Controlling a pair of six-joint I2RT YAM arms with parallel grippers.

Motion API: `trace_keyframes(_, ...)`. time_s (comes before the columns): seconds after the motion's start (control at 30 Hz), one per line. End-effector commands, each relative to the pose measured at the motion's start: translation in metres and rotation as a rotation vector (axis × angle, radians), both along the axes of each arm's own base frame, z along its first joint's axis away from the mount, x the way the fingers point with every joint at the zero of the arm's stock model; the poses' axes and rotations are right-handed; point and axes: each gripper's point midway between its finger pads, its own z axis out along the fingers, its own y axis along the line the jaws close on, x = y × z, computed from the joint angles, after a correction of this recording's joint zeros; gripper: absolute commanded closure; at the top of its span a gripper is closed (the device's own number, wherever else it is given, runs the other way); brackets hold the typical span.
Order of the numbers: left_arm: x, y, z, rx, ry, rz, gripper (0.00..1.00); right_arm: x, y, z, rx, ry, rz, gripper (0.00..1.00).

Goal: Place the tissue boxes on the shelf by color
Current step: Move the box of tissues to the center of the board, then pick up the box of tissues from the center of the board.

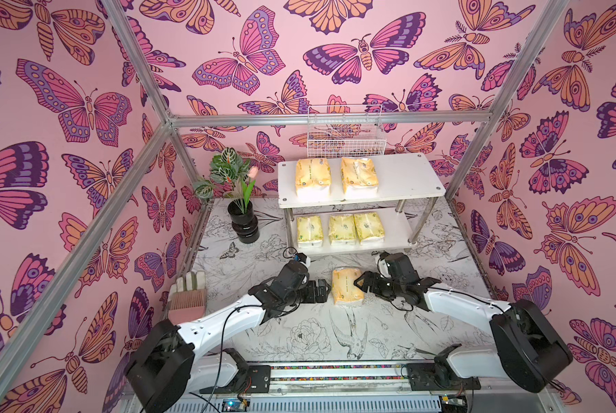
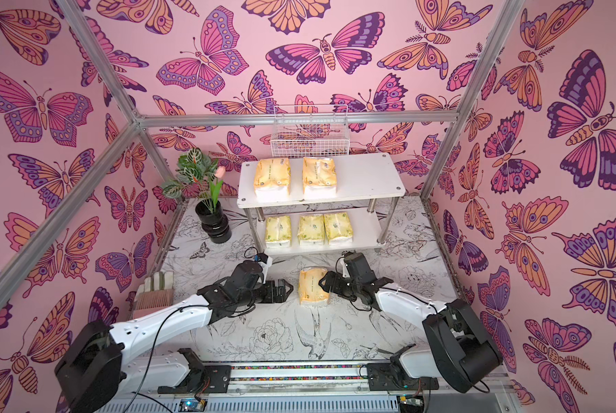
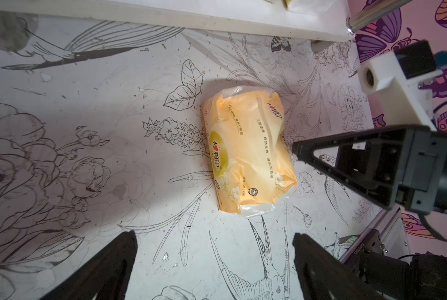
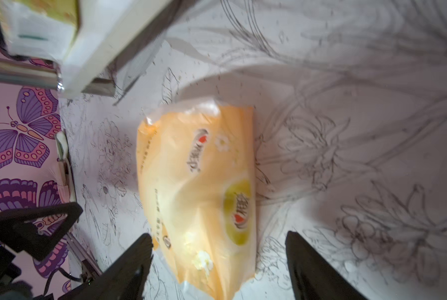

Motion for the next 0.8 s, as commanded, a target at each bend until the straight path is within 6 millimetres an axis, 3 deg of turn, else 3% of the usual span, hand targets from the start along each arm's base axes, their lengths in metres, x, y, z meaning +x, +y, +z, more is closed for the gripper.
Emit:
trace_keyframes(0.0, 0.018, -0.022, 0.007, -0.065, 0.007, -0.003, 0.01, -0.002, 0.002, 0.005, 0.080, 0.004, -0.021, 0.16)
trace_keyframes(0.13, 0.030, -0.035, 0.001, -0.105, 0.041, -0.004, 0.00, -0.008, 0.003, 0.000, 0.125, 0.016, -0.023, 0.17)
trace_keyframes(0.47, 0.050, -0.052, -0.036, -0.275, 0.162, 0.025, 0.01, -0.016, 0.007, -0.018, 0.193, 0.056, -0.033, 0.17)
trace_keyframes(0.77, 0.044, -0.061, -0.059, -0.308, 0.226, 0.018, 0.00, -0.020, 0.022, -0.027, 0.315, 0.120, -0.024, 0.19)
